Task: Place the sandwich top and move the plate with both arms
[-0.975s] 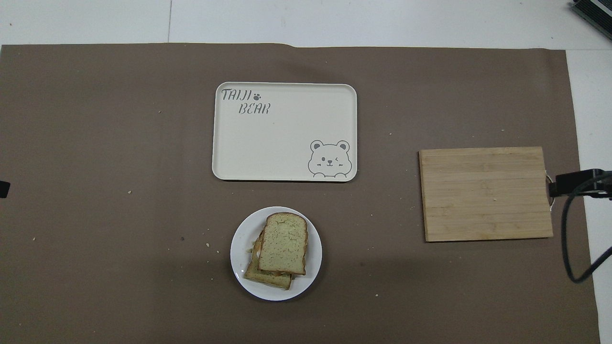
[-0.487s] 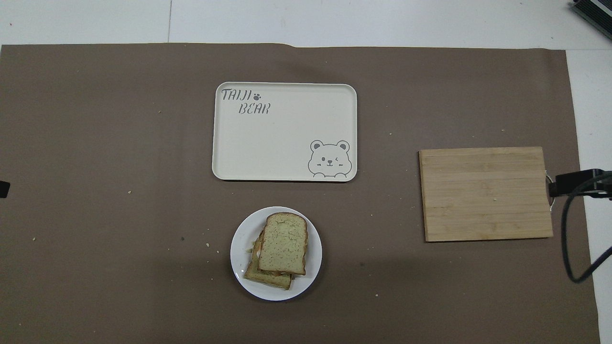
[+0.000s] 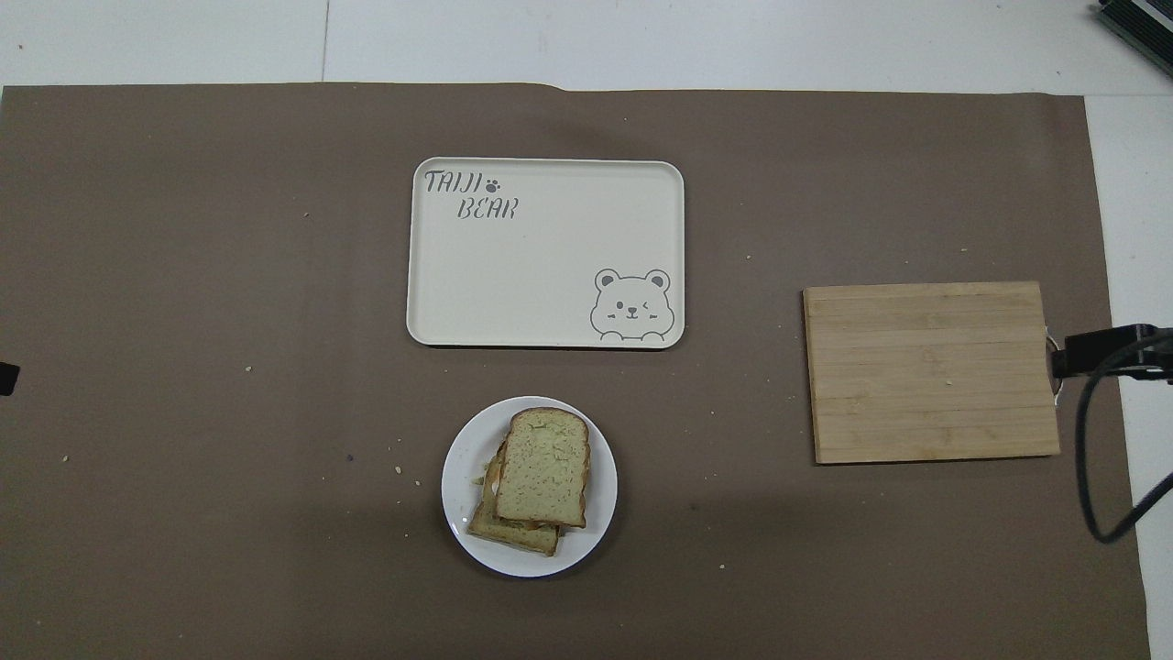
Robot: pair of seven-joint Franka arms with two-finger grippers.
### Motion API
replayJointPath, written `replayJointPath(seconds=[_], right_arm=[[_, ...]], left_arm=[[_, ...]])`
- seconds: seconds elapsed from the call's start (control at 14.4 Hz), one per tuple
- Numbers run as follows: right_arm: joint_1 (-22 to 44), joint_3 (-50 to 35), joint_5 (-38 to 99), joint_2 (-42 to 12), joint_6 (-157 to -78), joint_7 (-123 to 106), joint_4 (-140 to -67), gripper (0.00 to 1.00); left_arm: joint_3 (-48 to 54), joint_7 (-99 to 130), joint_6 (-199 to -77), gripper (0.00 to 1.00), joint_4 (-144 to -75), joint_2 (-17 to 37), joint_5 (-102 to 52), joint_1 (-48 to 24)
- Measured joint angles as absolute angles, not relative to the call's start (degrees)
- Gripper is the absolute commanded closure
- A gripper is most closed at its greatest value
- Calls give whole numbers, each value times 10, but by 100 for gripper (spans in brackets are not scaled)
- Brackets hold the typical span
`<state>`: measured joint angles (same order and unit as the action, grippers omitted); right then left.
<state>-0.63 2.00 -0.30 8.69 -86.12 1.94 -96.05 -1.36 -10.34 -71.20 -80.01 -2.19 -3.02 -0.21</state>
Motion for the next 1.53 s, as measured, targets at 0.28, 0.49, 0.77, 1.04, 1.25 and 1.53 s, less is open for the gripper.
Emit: replayJointPath(seconds=[0.28,0.49,0.77,1.04,1.25,1.53], right_arm=[[-6,20,-3,87,-861,19,-961,0],[-6,20,-3,87,-861,19,-961,0],[-6,20,-3,87,-861,19,-961,0],[-6,20,-3,87,-861,19,-961,0],[-6,20,-3,87,-861,19,-961,0],[-6,20,-3,87,-861,19,-961,0]], left_arm=[[-12,-103,-747,0,-879,-44,-122,-3],[-4,-103,-838,0,-1005,-78,-174,-5],[1,-104,-1009,0,-1192,-127,-206,-59],[3,-106,-1145,0,-1310,-142,-233,-113],[3,-151,-1205,7,-1371,-140,-340,-134],[2,-265,-1251,27,-1428,-107,-495,-135]])
